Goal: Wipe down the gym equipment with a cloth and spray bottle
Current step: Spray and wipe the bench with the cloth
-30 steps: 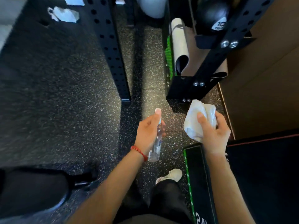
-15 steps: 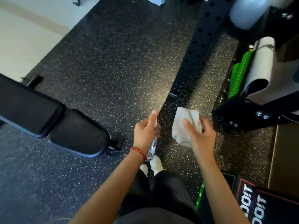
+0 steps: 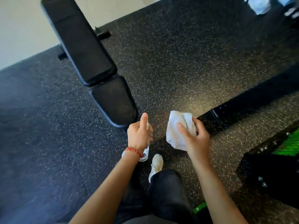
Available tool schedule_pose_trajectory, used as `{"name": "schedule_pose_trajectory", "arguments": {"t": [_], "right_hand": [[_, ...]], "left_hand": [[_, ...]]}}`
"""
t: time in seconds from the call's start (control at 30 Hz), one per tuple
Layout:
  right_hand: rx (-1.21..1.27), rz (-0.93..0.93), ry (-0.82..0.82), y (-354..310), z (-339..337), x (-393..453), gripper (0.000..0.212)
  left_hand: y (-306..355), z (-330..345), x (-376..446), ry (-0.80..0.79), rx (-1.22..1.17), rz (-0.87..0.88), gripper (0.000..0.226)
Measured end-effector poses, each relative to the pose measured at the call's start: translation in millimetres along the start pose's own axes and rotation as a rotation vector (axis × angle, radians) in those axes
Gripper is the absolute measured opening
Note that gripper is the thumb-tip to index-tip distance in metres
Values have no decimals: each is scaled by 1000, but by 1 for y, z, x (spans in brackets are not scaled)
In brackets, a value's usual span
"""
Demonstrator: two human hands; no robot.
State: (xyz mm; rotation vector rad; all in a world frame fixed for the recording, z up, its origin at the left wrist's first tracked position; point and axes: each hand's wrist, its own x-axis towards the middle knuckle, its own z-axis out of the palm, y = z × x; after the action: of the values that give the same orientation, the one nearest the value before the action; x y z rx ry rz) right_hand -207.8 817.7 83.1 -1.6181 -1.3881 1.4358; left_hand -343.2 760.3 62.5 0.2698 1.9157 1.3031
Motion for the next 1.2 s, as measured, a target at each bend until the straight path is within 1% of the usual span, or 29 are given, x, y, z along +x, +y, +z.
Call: {"name": "schedule_pose_trajectory", "arguments": {"t": [0.07, 0.13, 0.23, 0.37, 0.47, 0.6, 0.67, 0.8, 0.87, 0.93, 1.0, 1.13, 1.2], "right_hand": [[-29, -14, -49, -1, 16, 3, 46], [-60, -21, -80, -3, 33, 5, 44], [-111, -15, -108, -7, 63, 6, 40], [-130, 12, -132, -15, 110, -1, 47], [-118, 45, -105, -19, 145, -7, 39], [-94, 82, -54, -19, 186, -15, 37], [-90, 92, -30, -16, 202, -16, 32], [-84, 105, 15, -15, 225, -18, 29], [-68, 112, 32, -18, 232, -18, 33], [-57, 116, 47, -19, 237, -17, 46], [-60, 119, 54, -22, 240, -13, 52], [-69, 115, 35, -26, 243, -2, 54], [-67, 110, 15, -27, 244, 5, 52]], "left_hand": [[-6, -16, 10, 66, -17, -15, 63], [-11, -33, 21, 114, -39, -40, 64], [-16, -59, 37, 134, -67, -68, 63], [-26, -96, 61, 153, -54, -74, 62], [-32, -121, 81, 136, -55, -97, 63], [-34, -150, 107, 78, -25, -84, 61], [-34, -161, 118, 54, -24, -74, 61], [-33, -177, 135, 2, -48, -56, 62], [-32, -181, 141, -26, -54, -57, 62], [-31, -183, 146, -42, -67, -61, 64], [-30, -184, 150, -40, -62, -64, 64], [-32, -185, 156, -29, -67, -91, 60], [-33, -186, 160, -26, -46, -101, 62]]}}
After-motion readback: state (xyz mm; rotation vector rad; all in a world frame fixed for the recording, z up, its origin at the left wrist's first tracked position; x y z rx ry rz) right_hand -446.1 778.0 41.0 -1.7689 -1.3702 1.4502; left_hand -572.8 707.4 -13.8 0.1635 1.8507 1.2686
